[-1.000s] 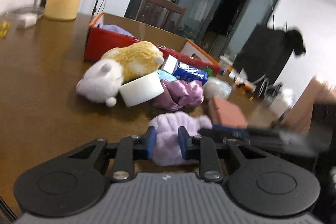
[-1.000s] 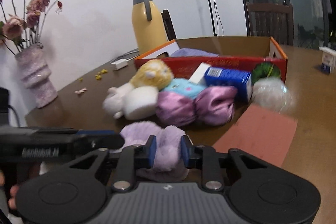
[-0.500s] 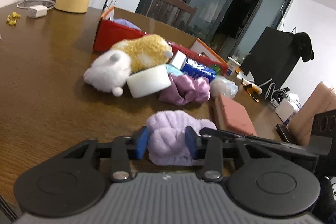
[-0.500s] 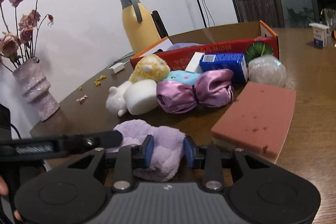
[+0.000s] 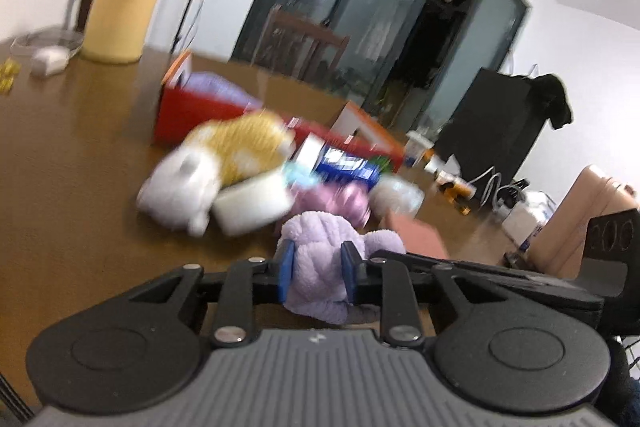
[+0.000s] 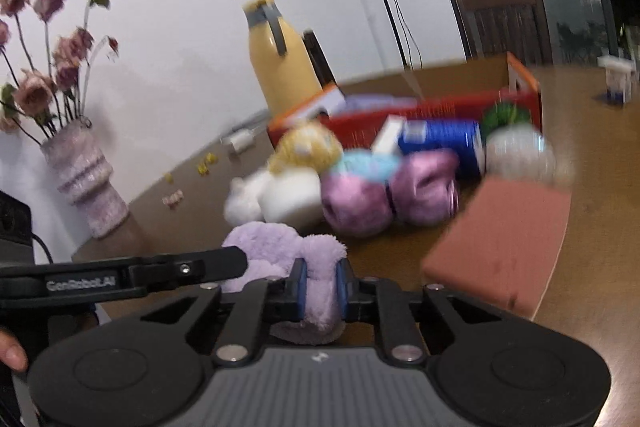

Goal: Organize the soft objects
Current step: 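Carry the hair band into the box beside the sachet and release it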

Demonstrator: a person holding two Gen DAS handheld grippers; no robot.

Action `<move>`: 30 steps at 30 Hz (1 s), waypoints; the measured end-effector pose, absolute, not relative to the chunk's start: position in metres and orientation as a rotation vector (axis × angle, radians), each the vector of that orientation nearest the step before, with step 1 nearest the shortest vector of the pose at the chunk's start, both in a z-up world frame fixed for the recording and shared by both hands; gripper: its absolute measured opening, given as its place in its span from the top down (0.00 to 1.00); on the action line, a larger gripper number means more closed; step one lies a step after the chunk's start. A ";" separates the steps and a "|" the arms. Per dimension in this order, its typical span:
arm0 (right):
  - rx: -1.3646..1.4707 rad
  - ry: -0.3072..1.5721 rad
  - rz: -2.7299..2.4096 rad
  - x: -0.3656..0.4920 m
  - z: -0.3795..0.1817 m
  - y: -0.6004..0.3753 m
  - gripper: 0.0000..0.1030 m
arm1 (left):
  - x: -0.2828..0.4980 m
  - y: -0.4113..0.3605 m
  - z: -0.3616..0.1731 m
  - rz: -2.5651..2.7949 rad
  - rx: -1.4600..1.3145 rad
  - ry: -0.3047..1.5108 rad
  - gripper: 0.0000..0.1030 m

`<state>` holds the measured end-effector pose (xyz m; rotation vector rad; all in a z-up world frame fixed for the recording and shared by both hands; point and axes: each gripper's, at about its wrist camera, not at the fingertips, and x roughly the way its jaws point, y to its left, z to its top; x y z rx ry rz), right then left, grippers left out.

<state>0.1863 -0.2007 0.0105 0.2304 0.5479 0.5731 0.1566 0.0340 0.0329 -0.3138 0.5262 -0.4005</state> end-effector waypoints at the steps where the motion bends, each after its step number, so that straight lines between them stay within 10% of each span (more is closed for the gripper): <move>1: 0.236 0.532 0.579 0.190 0.019 -0.204 0.86 | 0.163 0.031 0.042 -0.419 -0.299 0.510 0.75; 13: 0.186 0.500 0.466 0.392 0.115 -0.253 0.86 | 0.392 -0.028 0.133 -0.470 -0.278 0.581 0.75; 26: 0.056 0.762 0.273 0.590 0.049 -0.240 0.85 | 0.575 -0.054 0.034 -0.319 -0.435 0.903 0.75; 30: 0.094 0.804 0.249 0.605 0.040 -0.242 0.82 | 0.583 -0.049 0.023 -0.256 -0.456 0.945 0.50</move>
